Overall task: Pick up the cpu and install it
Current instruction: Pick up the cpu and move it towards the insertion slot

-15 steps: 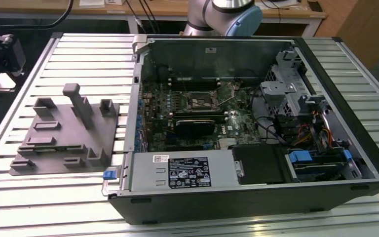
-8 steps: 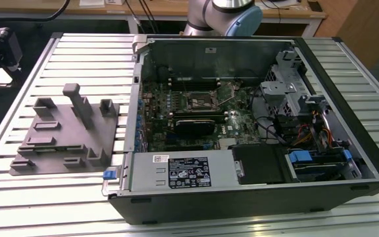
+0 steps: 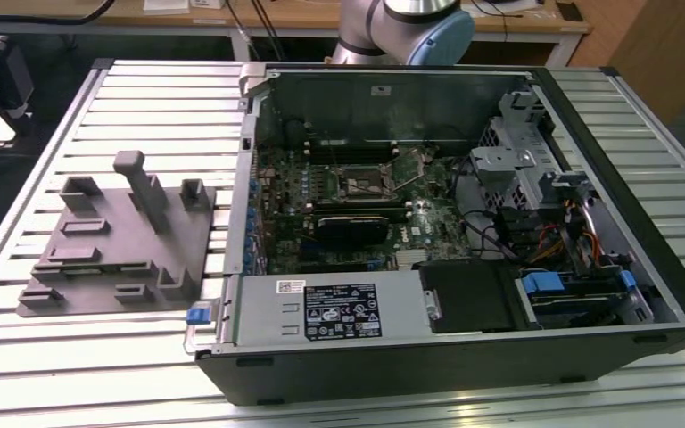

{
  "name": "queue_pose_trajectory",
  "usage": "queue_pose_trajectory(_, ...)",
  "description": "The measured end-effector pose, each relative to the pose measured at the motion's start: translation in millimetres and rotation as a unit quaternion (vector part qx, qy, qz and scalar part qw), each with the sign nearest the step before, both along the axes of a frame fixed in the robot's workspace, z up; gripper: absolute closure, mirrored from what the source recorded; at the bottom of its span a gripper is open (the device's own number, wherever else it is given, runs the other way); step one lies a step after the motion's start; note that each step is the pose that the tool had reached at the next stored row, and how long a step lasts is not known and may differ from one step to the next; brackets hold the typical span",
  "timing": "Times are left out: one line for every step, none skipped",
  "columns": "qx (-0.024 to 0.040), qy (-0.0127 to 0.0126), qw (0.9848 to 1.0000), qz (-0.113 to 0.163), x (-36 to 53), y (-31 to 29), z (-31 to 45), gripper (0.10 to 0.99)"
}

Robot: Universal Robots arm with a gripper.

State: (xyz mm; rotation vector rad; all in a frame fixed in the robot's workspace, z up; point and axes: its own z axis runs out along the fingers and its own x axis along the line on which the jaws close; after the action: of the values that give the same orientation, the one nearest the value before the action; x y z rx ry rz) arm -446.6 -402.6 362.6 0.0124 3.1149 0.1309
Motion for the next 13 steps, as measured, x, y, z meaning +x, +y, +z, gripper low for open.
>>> queue_pose_trajectory(0.0003,0.0001,1.0,0.0,0.0,0.0,1.4,0.541)
queue_pose_trajectory(0.0007,0.0,1.0,0.0,0.0,0.0,2.7,0.541)
queue_pose_trajectory(0.001,0.0,1.0,0.0,0.0,0.0,4.0,0.541)
queue_pose_trajectory(0.0014,0.0,1.0,0.0,0.0,0.0,5.3,0.541)
queue_pose_trajectory(0.0018,0.0,1.0,0.0,0.0,0.0,6.6,0.541)
queue_pose_trajectory(0.0022,0.0,1.0,0.0,0.0,0.0,7.8,0.541)
queue_pose_trajectory(0.0025,0.0,1.0,0.0,0.0,0.0,9.2,0.541)
queue_pose_trajectory(0.0029,0.0,1.0,0.0,0.0,0.0,10.5,0.541)
queue_pose_trajectory(0.0033,0.0,1.0,0.0,0.0,0.0,11.6,0.541)
queue_pose_trajectory(0.0036,0.0,1.0,0.0,0.0,0.0,12.8,0.541)
queue_pose_trajectory(0.004,0.0,1.0,0.0,0.0,0.0,14.1,0.541)
queue_pose_trajectory(0.0043,0.0,1.0,0.0,0.0,0.0,15.4,0.541)
queue_pose_trajectory(0.0047,0.0,1.0,0.0,0.0,0.0,16.7,0.541)
